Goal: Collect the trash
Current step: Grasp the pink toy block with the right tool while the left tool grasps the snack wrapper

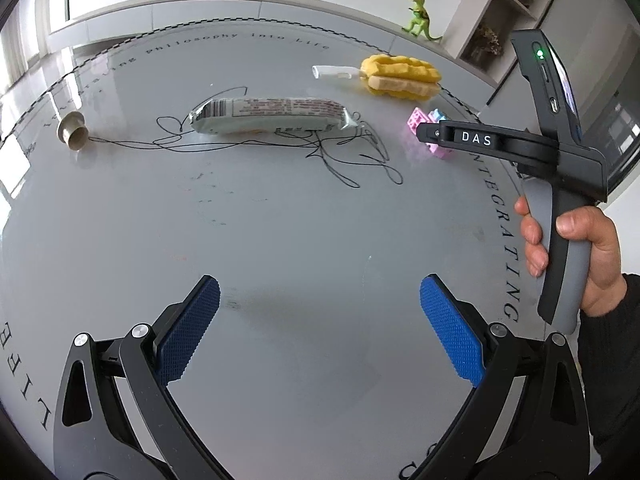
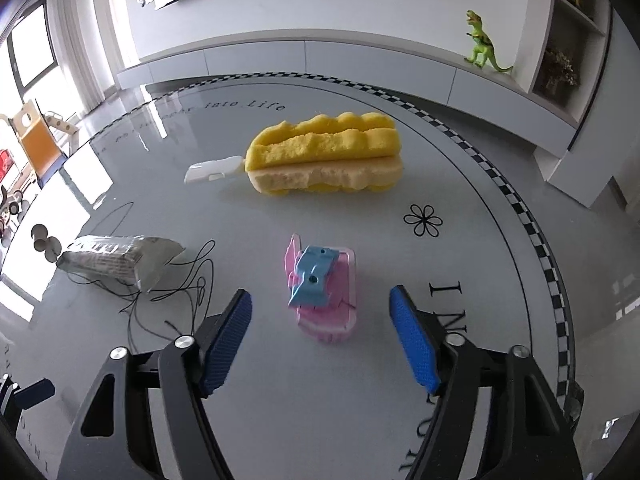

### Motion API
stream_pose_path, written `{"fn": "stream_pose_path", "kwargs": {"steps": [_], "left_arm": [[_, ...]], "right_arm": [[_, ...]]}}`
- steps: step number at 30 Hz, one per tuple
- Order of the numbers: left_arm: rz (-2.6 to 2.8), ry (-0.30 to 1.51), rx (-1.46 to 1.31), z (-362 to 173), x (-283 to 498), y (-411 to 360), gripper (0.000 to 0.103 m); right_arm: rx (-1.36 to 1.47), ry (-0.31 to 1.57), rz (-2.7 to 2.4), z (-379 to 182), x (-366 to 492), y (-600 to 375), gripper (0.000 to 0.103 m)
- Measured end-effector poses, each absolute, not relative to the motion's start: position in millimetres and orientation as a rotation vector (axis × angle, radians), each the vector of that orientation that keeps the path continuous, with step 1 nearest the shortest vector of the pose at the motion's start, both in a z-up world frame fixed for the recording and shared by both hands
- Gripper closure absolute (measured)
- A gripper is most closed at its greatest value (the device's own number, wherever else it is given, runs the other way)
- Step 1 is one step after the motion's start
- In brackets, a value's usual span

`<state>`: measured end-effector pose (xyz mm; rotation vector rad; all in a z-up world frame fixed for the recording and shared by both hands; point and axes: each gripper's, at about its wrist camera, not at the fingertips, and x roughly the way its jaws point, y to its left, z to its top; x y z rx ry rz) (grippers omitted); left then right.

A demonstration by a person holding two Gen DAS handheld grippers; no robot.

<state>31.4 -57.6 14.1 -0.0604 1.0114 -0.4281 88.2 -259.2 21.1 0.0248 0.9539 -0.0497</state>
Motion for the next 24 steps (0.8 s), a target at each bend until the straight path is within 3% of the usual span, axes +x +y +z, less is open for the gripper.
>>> {"fn": "stream_pose_path", "kwargs": {"steps": [6,8,24], "left_arm": [[-0.422,1.012,-0.067,14,34,-54,0.006],[-0.419,1.012,-0.059,15,36,-53,0.006],[-0.407,0.958,0.165,38,96,-47,0.006]], "right_arm": [[0.009,0.973,-0.032,13,96,-258,0.063],[-0.004,0.975,-0.028,14,97,-257,0.067],[0.097,0.986,0.080,25,61,-265,0.066]]}}
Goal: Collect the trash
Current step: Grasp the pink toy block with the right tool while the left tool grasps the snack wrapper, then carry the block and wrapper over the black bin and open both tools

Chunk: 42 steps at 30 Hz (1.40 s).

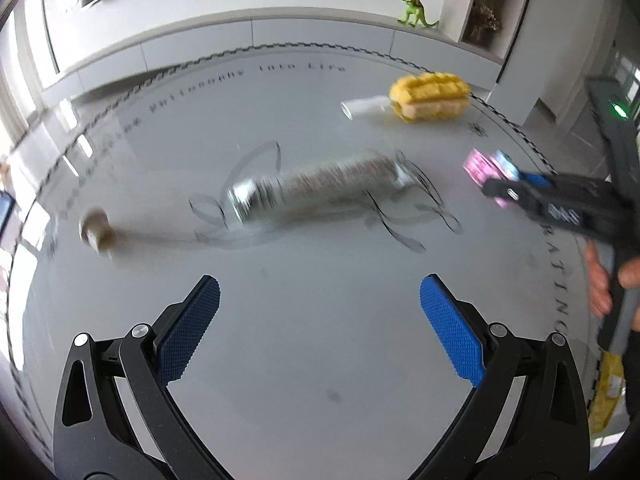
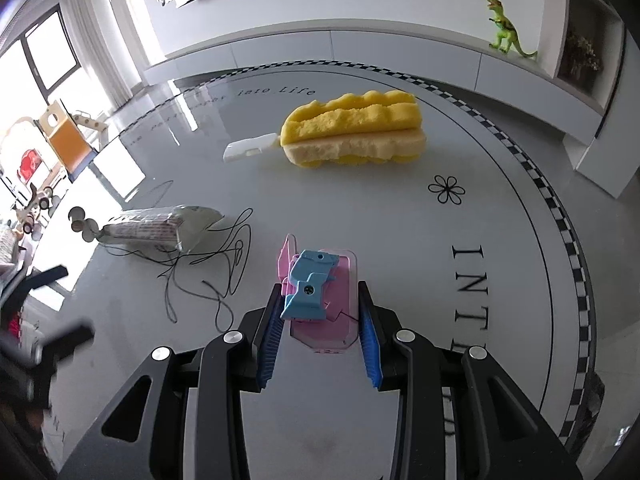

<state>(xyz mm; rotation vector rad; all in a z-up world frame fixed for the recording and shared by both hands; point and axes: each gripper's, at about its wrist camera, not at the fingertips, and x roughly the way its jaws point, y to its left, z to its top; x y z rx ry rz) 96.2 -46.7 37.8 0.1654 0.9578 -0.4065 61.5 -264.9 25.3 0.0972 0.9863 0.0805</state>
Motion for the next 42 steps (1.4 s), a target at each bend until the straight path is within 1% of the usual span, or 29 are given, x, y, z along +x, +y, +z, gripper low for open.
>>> {"fn": "stream_pose_path", "kwargs": {"steps": [6,13,15,16,18,19,21,22,24,25,27,31,35,39,42], "left_arm": [[-0.414,0.952,0.279,29,143,-63,0.006],[-0.454,0.931,0.353,13,162,-86,0.007],[-0.447,0.930,0.375,8,163,-93,0.015],[-0.434,0.915,0.392,8,161,-95,0.015],[-0.426,0.896,0.401,10,156,-98,0.030],[-0.415,0.895,0.405,10,155,-99,0.035],[-0.384,0.900,0.398,11,155,-98,0.046],[-0.374,0.903,0.394,11,153,-97,0.048],[-0.350,0.913,0.375,12,152,-94,0.056],[-0.342,0.919,0.357,14,152,-92,0.057],[-0.343,0.932,0.310,17,149,-87,0.062],[-0.360,0.940,0.244,23,132,-81,0.065],[-0.380,0.931,0.214,32,106,-84,0.071],[-0.419,0.912,0.191,44,79,-97,0.074],[-0.440,0.912,0.172,48,62,-105,0.075]], "right_arm": [[0.106,0.981,0.104,28,56,-268,0.066],[0.105,0.980,0.107,28,56,-274,0.066],[0.108,0.981,0.106,27,55,-276,0.066],[0.109,0.981,0.105,26,55,-276,0.066],[0.112,0.980,0.104,26,53,-277,0.066],[0.113,0.980,0.104,26,52,-277,0.066],[0.118,0.980,0.103,27,51,-278,0.066],[0.119,0.979,0.103,28,50,-277,0.066],[0.122,0.978,0.103,29,48,-279,0.066],[0.123,0.977,0.103,30,47,-279,0.066],[0.126,0.975,0.103,32,42,-280,0.066],[0.140,0.966,0.098,38,33,-287,0.066],[0.163,0.951,0.091,47,19,-295,0.066],[0.203,0.938,0.077,53,-4,-307,0.066],[0.225,0.938,0.066,55,-19,-315,0.066]]}}
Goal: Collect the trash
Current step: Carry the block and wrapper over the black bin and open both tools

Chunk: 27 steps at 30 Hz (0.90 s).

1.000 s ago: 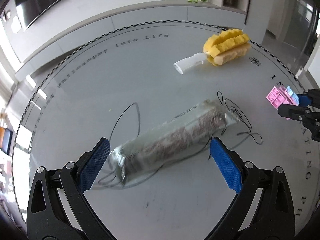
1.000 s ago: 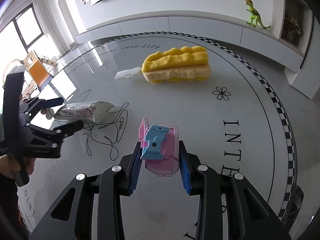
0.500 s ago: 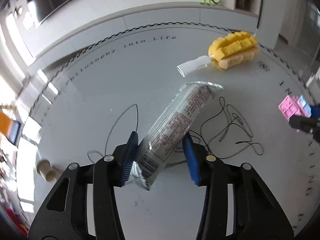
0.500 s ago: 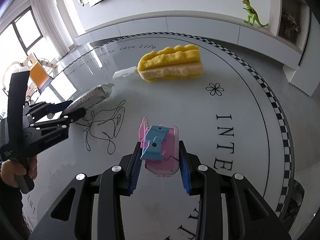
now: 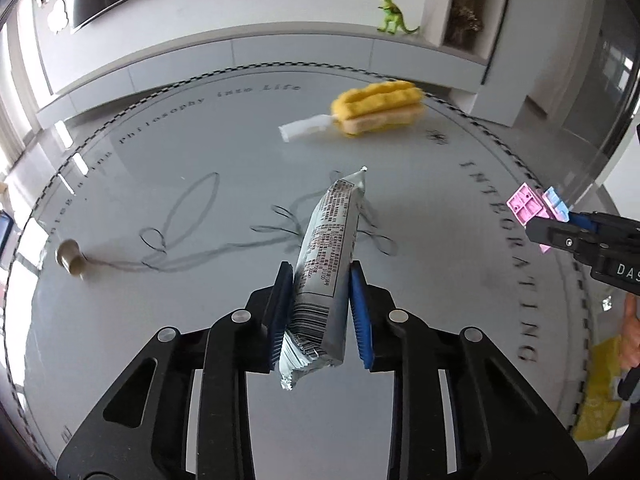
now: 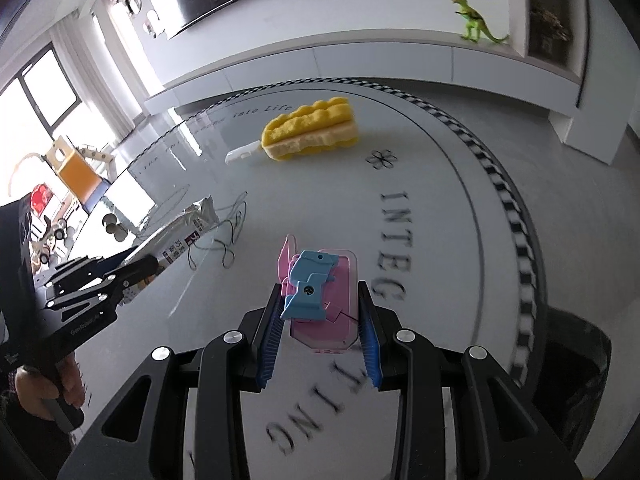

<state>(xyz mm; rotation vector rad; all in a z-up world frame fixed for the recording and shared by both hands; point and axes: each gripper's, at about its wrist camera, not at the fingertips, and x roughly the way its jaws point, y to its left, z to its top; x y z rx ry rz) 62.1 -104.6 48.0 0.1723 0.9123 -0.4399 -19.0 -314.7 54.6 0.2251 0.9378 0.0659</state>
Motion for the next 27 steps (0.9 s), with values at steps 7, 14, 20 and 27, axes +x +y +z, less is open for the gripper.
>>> {"fn": "stream_pose_path", "kwargs": {"steps": [7,14,20,27], "left_arm": [[-0.510,0.973,0.026,47,32,-113,0.075],[-0.616,0.948,-0.003,64,-14,-150,0.075],[-0.731,0.921,0.062,75,-51,-205,0.075],[-0.880,0.932,0.150,71,-88,-283,0.075]], "right_arm": [[0.276,0.916,0.033,63,-63,-340,0.066],[0.337,0.872,-0.016,73,-112,-374,0.066],[0.369,0.838,-0.090,80,-151,-410,0.066],[0.407,0.809,-0.206,81,-199,-461,0.066]]}}
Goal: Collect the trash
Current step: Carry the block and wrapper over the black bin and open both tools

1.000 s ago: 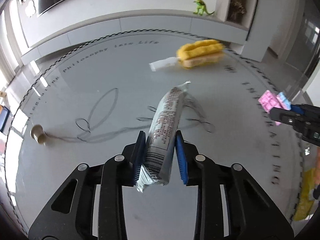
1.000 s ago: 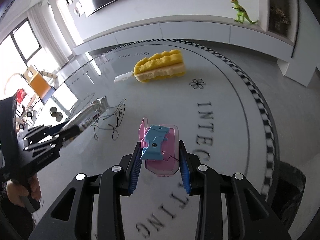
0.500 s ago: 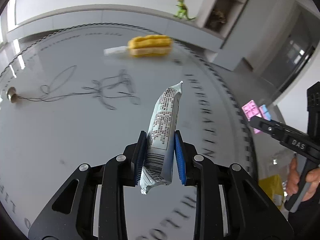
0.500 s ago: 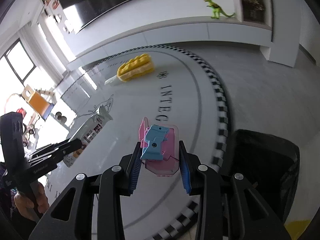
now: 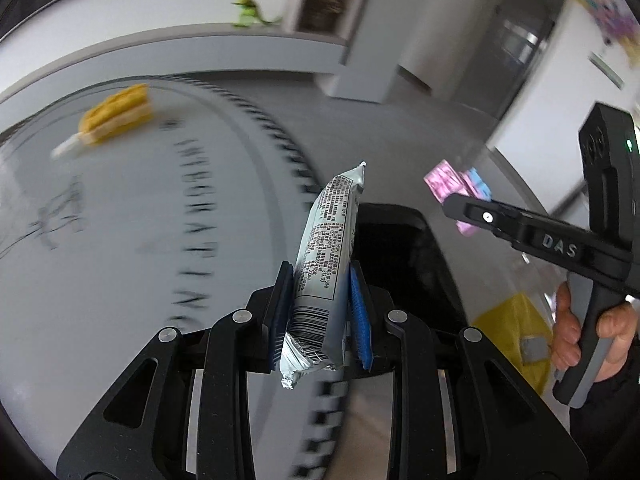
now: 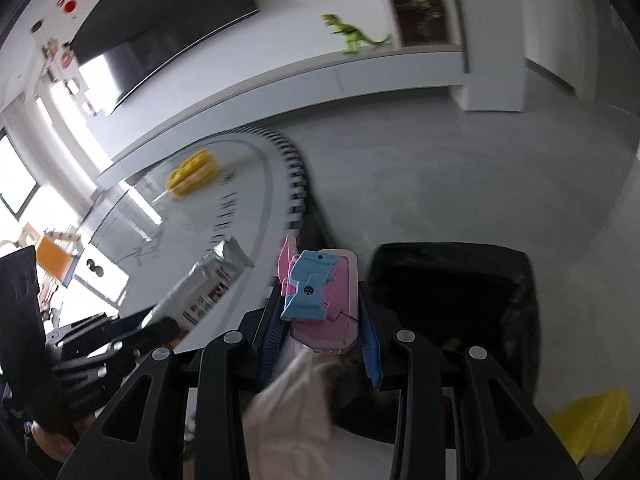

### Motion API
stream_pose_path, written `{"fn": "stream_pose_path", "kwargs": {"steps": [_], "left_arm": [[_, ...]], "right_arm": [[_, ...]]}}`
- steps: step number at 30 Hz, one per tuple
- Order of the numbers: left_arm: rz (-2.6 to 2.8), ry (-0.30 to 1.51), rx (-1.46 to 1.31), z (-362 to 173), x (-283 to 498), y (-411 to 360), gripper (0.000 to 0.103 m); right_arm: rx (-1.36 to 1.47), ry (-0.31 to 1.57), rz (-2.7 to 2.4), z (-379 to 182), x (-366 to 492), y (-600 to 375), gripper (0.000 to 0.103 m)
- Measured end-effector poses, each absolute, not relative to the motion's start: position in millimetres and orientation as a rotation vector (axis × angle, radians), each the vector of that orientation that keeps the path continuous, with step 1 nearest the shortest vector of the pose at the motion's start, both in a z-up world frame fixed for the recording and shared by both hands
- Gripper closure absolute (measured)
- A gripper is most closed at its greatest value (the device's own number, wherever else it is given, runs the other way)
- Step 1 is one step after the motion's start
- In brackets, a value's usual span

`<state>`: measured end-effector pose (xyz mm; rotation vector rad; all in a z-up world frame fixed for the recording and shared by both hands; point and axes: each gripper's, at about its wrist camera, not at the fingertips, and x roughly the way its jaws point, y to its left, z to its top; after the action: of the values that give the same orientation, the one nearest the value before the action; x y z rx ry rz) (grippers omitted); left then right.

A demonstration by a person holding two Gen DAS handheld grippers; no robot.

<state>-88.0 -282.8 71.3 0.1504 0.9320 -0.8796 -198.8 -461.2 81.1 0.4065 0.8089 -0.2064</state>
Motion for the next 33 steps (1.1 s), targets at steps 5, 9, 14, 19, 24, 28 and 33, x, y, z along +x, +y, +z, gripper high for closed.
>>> {"fn": "stream_pose_path", "kwargs": {"steps": [5,9,14,19,24,28,33], "left_arm": [[-0.977,0.961,0.206,60,-112,-333,0.075],[-1.032,0.990,0.259,45,-129,-364,0.075],[-0.980,0.971,0.371,28,-143,-390,0.023],[-0.972,0.934,0.352,31,-148,-383,0.006],[-0.972,0.938,0.324,35,-143,-374,0.006],[-0.960,0.952,0.286,35,-138,-361,0.006],[-0.941,0.970,0.252,33,-134,-351,0.006]], "right_arm": [[0.430,0.814,-0.296,72,-229,-493,0.066],[0.468,0.833,-0.351,56,-245,-514,0.066],[0.493,0.876,-0.469,36,-251,-536,0.035],[0.520,0.864,-0.479,31,-259,-542,0.035],[0.516,0.861,-0.452,33,-257,-537,0.035],[0.509,0.862,-0.432,36,-253,-530,0.035],[0.502,0.865,-0.385,43,-244,-513,0.035]]}}
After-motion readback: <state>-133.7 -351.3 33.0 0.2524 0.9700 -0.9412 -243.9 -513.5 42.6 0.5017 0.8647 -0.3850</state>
